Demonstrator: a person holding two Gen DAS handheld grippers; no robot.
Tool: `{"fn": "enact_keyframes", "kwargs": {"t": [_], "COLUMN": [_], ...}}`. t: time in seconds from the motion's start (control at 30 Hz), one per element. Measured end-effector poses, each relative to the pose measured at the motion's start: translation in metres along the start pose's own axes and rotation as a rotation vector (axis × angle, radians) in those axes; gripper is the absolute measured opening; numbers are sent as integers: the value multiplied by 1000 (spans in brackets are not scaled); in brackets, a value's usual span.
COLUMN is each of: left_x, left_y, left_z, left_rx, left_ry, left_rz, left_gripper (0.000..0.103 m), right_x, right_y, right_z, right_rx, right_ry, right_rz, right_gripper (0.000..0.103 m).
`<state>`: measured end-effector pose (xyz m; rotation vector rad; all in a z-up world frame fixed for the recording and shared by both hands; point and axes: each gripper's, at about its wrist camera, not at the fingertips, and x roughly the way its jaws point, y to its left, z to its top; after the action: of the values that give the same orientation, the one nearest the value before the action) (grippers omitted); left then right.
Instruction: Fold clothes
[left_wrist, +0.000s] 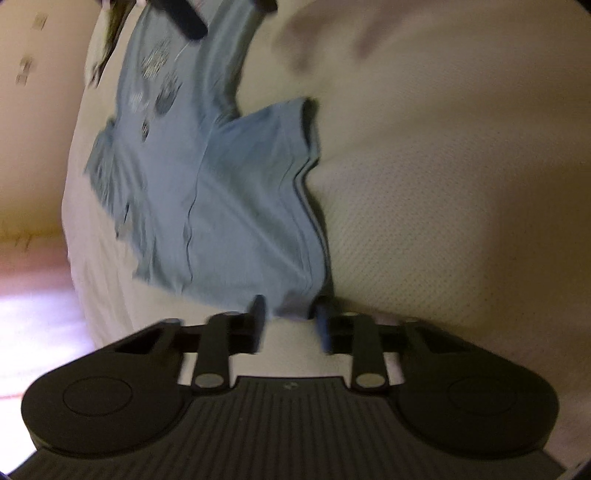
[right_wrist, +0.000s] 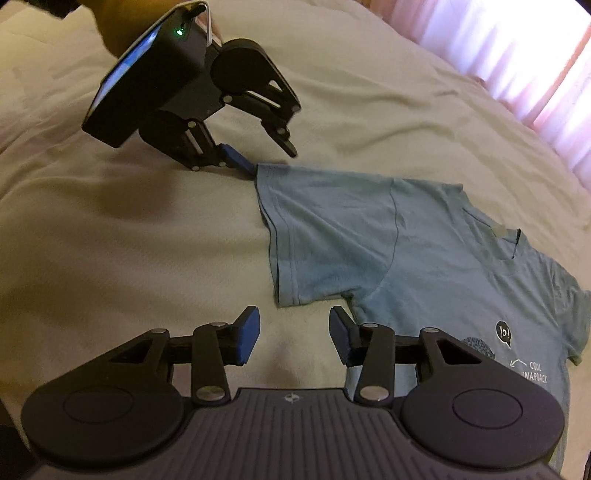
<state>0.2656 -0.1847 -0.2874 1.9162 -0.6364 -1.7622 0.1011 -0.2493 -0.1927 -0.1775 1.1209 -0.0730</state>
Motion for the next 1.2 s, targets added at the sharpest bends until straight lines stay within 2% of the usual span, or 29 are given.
{"fn": "enact_keyframes", "kwargs": {"t": [0.07, 0.13, 0.33, 0.43, 0.6, 0.7, 0.77, 0.83, 0.87, 0.93, 1.0, 1.2], "left_x": [-2, -5, -9, -7, -9, -17, -20, -24, -26, -29, -32, -19], "left_y": [1, 10, 56, 75, 86, 86, 88, 93, 96, 108, 120, 174], "left_z": [1, -1, -12, -14, -18, -19, -18, -16, -15, -12, -9, 13], "left_rx": [8, -52, -389, -476, -530, -541, -549, -562, -568, -583, -593, -596], "left_ry": [-31, -55, -87, -102, -117, -113, -108, -104, -103, -105, -106, -121], "left_rz": [-13, -24, -97, -123, -129, -115, -104, -92, -86, -75, -72, -49], "left_gripper": [6, 4, 4, 4, 4, 4, 4, 4, 4, 4, 4, 4], "right_x": [9, 20, 54, 67, 89, 98, 101, 100, 98, 89, 77, 44], "right_y": [4, 9, 41, 47, 48, 42, 39, 33, 30, 22, 8, -57], "right_z": [2, 1, -6, -6, -1, 1, 2, 4, 5, 8, 10, -9], "right_rx": [-7, -36, -234, -275, -310, -285, -273, -235, -210, -139, -13, 481], "right_ry": [14, 27, 3, -19, -11, 3, -1, -8, -15, -35, -56, -126], "right_rz": [-18, -32, -115, -152, -205, -199, -192, -171, -164, -144, -103, 103], "right_gripper": [44, 44, 44, 44, 44, 44, 38, 4, 0, 0, 0, 0]}}
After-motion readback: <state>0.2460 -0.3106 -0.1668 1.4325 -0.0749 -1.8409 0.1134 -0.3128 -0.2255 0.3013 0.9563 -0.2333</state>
